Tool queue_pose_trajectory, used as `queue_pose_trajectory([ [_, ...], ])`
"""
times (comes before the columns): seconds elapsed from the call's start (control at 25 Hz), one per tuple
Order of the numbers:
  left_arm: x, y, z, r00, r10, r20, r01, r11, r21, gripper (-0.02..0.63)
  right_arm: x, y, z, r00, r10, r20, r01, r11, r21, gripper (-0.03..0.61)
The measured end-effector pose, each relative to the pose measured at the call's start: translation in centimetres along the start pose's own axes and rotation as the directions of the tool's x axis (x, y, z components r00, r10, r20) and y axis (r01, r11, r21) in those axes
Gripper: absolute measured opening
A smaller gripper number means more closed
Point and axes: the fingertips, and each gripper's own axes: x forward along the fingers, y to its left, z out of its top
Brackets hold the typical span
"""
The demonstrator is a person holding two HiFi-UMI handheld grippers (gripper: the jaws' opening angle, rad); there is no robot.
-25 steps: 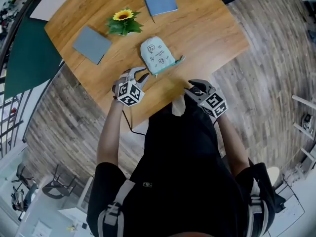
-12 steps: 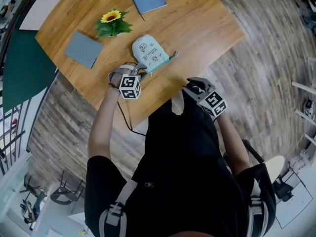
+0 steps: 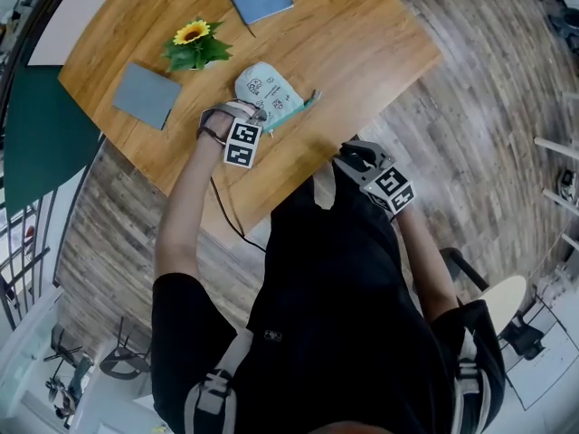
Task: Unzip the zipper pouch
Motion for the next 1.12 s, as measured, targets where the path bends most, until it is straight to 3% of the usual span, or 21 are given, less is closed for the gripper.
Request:
queue_pose_trajectory([
  [0.28, 0.0, 0.1, 0.2, 0.99, -0.14, 0.018, 0.141, 0.987, -0.074, 0.107, 0.1, 0.2, -0.2, 1.0, 0.002, 0.002, -0.002, 1.0, 0.006, 0.14],
  [0.36, 0.0, 0.4, 0.3, 0.988, -0.152, 0.023, 0.153, 0.984, -0.096, 0.095, 0.2, 0.2, -0.1, 1.0, 0.004, 0.001, -0.004, 1.0, 0.004, 0.138],
  [0.48, 0.0, 1.0, 0.5, 0.988, -0.146, 0.058, 0.153, 0.978, -0.145, 0.017, 0.3, 0.2, 0.0, 1.0, 0.005, 0.0, -0.005, 1.0, 0.005, 0.138],
  [0.6, -0.2, 1.4, 0.8, 0.985, -0.147, 0.085, 0.161, 0.969, -0.188, 0.011, 0.0, 0.1, 0.0, 1.0, 0.006, -0.014, -0.006, 1.0, 0.02, 0.138],
  [0.92, -0.6, 1.8, 1.8, 0.982, -0.058, 0.179, 0.125, 0.913, -0.389, 0.005, 0.0, -1.0, 0.9, 1.0, -0.016, 0.006, 0.016, 1.0, 0.003, 0.13],
  [1.12, -2.2, 3.0, 2.7, 0.967, 0.033, 0.253, 0.101, 0.861, -0.498, 0.005, 0.0, -1.4, 1.6, 1.0, -0.019, 0.007, 0.019, 1.0, -0.008, 0.126],
])
